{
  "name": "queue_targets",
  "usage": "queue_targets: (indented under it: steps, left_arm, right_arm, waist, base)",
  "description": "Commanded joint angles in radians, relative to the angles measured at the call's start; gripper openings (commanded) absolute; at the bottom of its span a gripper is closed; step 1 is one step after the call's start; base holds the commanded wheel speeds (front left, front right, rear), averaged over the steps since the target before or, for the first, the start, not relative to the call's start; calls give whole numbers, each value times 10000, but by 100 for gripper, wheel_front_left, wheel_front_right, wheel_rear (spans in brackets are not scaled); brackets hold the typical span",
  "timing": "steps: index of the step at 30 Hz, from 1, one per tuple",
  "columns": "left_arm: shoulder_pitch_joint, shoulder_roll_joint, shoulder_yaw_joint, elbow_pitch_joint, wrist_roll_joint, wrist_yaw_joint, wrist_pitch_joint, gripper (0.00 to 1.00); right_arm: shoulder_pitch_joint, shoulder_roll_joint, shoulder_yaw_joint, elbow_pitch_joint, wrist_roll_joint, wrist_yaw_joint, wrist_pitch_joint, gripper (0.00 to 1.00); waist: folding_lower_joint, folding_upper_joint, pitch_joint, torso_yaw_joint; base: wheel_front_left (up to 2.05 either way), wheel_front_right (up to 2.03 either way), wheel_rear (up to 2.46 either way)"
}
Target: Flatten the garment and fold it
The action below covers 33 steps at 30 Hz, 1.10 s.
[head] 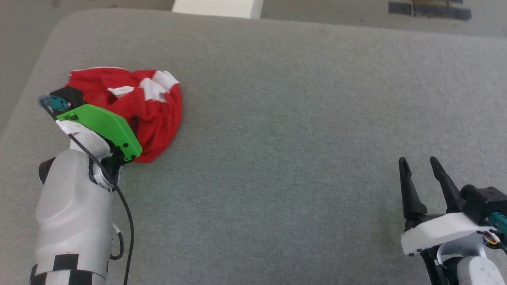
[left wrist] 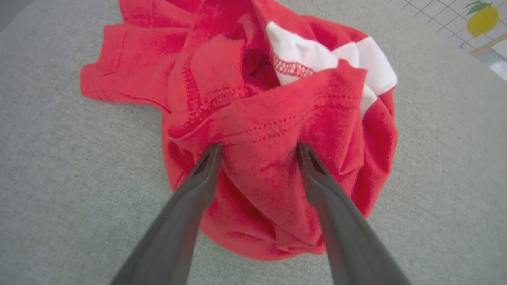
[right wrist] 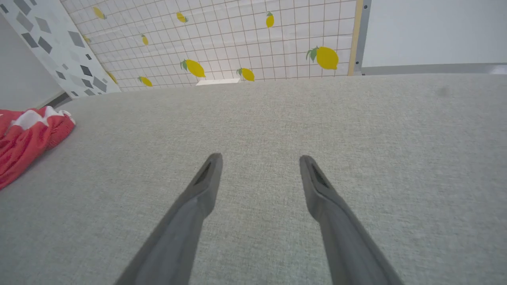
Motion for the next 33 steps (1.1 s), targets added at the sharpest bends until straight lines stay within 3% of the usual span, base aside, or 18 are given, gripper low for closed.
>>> queue_targets:
  steps: [1,5,6,7,13,19,23,24,27,33]
  left_arm:
    - [-145,63,-23,193,-84,108,144,100]
    - [-71,45,-84,646,-116,278,581,100]
    - [-75,37,-64,663,-135,302,519,34]
    - [-83,65,-78,619,-82,327,309,0]
    - [-643,68,-20,-80,-154,-84,-1092,0]
    - [-1885,82,-356,-1392,-263,-1150,-2142,0]
    - [-2589,-330,-663,-2399,-899,-1515,-1843,0]
    - [-2946,-754,-847,-3196,-1686,-1626,-1386,0]
    - [-2943,-984,-1140,-3836,-2197,-1668,-1103,0]
    - [-1449,-1399,-2293,-4176,-2858,-1694,-986,0]
  right_arm:
    - [7,3,-33,-94,-61,-15,17,100]
    - [-12,3,6,-119,46,-15,-6,100]
    - [-34,3,45,-96,76,-15,-22,100]
    - [-57,3,100,-57,121,-15,-48,100]
    - [-94,3,346,307,281,-15,-188,100]
    - [-127,3,455,803,492,-15,-429,100]
    - [-35,3,539,1177,721,-15,-614,100]
    - [25,3,621,1403,808,-15,-735,100]
    - [80,3,589,1532,878,-15,-830,100]
    - [157,3,367,1705,929,-15,-946,100]
  waist:
    - [0,0,709,-644]
    - [0,0,736,-636]
    - [0,0,704,-615]
    - [0,0,648,-585]
    - [0,0,60,-366]
    - [0,0,-903,-554]
    - [0,0,-1486,-906]
    - [0,0,-1796,-1242]
    - [0,0,-1916,-1516]
    - [0,0,-1973,-2008]
  base:
    - [0,0,0]
    - [0,0,0]
    - [0,0,0]
    - [0,0,0]
    - [0,0,0]
    - [0,0,0]
    - [0,0,0]
    - [0,0,0]
    - [0,0,0]
    - [0,0,0]
